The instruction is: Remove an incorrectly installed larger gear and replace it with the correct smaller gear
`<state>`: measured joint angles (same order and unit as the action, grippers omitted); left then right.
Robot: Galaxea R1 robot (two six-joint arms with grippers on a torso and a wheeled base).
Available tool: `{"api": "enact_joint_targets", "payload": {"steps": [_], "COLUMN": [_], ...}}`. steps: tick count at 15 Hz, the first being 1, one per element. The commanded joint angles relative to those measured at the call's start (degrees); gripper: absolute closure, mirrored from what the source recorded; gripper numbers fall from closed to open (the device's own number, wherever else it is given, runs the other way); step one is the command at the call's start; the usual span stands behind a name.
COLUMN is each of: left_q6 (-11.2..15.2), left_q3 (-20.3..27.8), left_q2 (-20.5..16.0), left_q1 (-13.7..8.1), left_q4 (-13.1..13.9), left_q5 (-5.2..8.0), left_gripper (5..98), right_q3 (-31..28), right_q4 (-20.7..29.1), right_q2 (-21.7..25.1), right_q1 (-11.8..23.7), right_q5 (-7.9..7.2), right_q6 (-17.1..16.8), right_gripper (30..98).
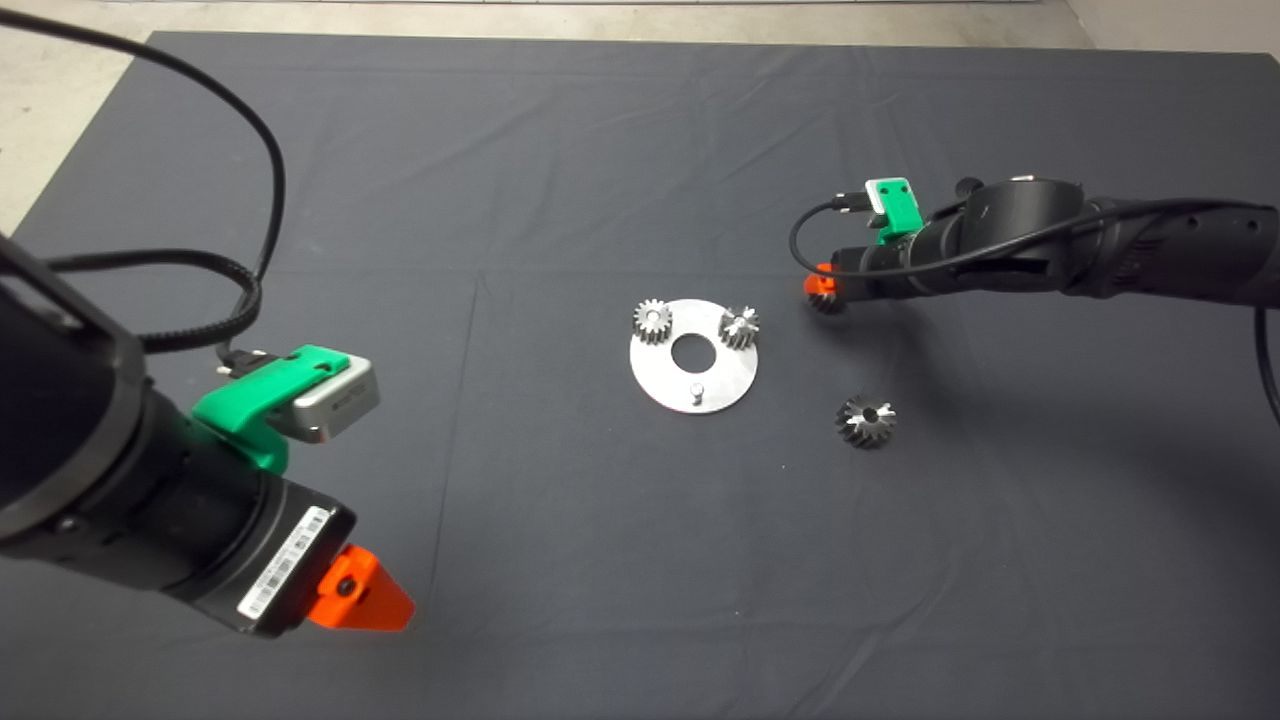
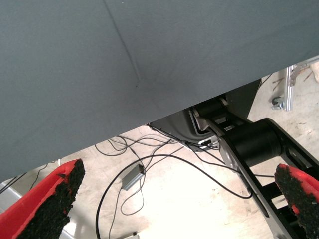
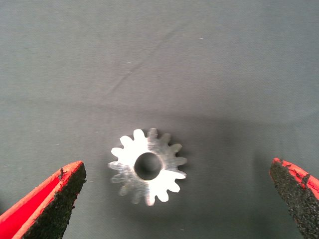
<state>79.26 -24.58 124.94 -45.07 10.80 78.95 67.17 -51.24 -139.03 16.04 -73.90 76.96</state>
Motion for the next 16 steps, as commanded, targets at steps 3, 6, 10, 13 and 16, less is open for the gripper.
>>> {"api": "enact_joint_targets", "payload": {"steps": [3, 6, 10, 13, 16], "left_q6": [0.3, 0.2, 0.2, 0.2, 0.2], "left_q3": [0.6, 0.6, 0.6, 0.6, 0.6], "left_q2": [0.0, 0.0, 0.0, 0.0, -0.1], "left_q1": [-0.5, -0.5, -0.5, -0.5, -0.5], "left_q4": [-0.2, -0.2, -0.2, -0.2, -0.2], "left_q5": [-0.02, -0.02, -0.02, -0.02, -0.02], "left_gripper": [5.8, 5.8, 5.8, 5.8, 5.8], "right_q3": [0.0, 0.5, 0.8, 1.0, 1.1], "right_q4": [-1.4, -1.4, -1.4, -1.5, -1.5], "right_q2": [0.2, -0.1, -0.1, -0.2, -0.2], "right_q1": [0.7, 0.7, 0.6, 0.6, 0.2], "right_q5": [0.31, 0.33, 0.33, 0.33, 0.33], "right_q6": [0.2, 0.0, 0.0, -0.1, -0.1], "right_gripper": [30.8, 30.8, 30.8, 30.8, 30.8]}}
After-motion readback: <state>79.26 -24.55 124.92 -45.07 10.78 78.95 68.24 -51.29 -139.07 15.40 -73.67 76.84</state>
